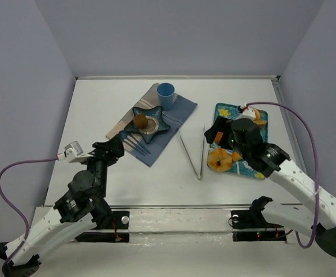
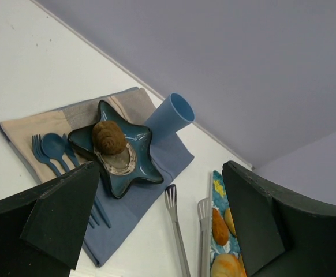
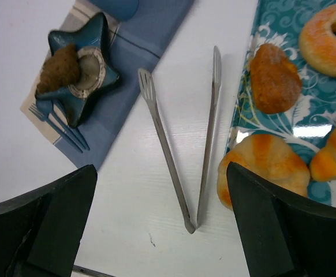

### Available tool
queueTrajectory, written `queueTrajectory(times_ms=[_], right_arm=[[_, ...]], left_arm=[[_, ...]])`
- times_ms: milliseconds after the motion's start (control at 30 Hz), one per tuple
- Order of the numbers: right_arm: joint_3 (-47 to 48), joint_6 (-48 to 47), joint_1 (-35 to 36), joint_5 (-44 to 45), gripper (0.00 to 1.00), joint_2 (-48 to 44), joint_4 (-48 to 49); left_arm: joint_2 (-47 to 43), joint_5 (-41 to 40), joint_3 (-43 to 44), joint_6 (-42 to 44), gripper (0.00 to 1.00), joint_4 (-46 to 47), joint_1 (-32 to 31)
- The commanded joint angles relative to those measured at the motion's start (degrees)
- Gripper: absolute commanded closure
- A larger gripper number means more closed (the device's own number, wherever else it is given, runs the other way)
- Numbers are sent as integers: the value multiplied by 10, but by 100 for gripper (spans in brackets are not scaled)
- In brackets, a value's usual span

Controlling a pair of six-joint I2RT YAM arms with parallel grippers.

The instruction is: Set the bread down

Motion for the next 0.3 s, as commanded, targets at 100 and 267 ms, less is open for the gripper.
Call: queueTrajectory(times_ms=[100, 267], right_arm=[[-126, 54, 3, 147, 0, -188, 57], [-175, 17, 3, 150, 0, -256, 82]], left_arm=[[75, -18, 45, -70, 1, -33, -2], [88, 3, 53, -98, 1, -38, -2]])
